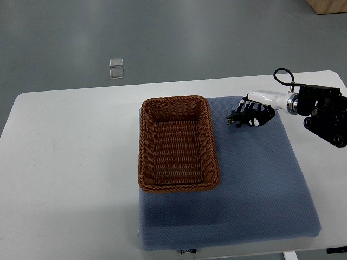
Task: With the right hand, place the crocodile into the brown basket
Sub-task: 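Lift the crocodile and carry it over the brown woven basket, then open the right hand to drop the crocodile into the basket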
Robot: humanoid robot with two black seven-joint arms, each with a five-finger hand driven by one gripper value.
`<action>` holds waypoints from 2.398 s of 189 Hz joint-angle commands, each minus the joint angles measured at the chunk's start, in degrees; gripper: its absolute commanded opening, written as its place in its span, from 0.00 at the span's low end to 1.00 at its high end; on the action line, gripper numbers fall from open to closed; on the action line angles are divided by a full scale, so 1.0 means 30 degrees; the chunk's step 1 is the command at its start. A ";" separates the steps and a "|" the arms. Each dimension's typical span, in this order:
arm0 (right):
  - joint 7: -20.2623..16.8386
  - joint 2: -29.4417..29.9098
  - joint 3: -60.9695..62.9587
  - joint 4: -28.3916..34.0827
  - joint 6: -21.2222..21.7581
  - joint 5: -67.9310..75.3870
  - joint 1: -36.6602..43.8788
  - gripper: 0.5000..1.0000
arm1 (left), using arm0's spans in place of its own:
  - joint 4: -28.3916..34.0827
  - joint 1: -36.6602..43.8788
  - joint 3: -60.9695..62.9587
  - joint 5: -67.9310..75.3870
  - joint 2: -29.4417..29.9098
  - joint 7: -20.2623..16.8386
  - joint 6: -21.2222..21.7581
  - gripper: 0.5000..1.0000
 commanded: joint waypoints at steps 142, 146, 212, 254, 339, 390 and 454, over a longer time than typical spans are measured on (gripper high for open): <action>0.2056 -0.0175 0.0806 0.1036 0.0023 0.0917 0.1527 0.00 | -0.0014 0.0000 0.0001 0.0000 0.0000 0.0005 0.0000 1.00; 0.2056 -0.0175 0.0894 0.1183 0.0023 0.0946 0.1556 0.00 | -0.0014 0.0000 0.0001 0.0000 0.0000 0.0005 0.0000 1.00; 0.2730 0.0059 0.1040 0.4580 -0.0094 0.0888 0.1820 0.00 | 0.0016 0.0000 0.0001 0.0000 0.0000 0.0005 0.0000 1.00; 0.2730 0.0996 0.0806 0.5460 -0.0094 0.0624 0.1644 0.00 | 0.0016 0.0000 0.0001 0.0000 0.0000 0.0005 0.0000 1.00; 0.2671 0.1729 0.0776 0.5841 -0.0270 0.0096 0.0707 0.64 | -0.0013 0.0000 0.0001 0.0000 0.0000 0.0005 0.0000 1.00; 0.2612 0.1905 0.0776 0.5782 -0.0270 0.0184 0.0062 0.83 | -0.0014 0.0000 0.0001 0.0000 0.0000 0.0005 0.0000 1.00; 0.2554 0.0528 0.1772 0.5314 -0.0973 0.5428 0.0238 0.84 | -0.0014 0.0000 0.0001 0.0000 0.0000 0.0005 0.0000 1.00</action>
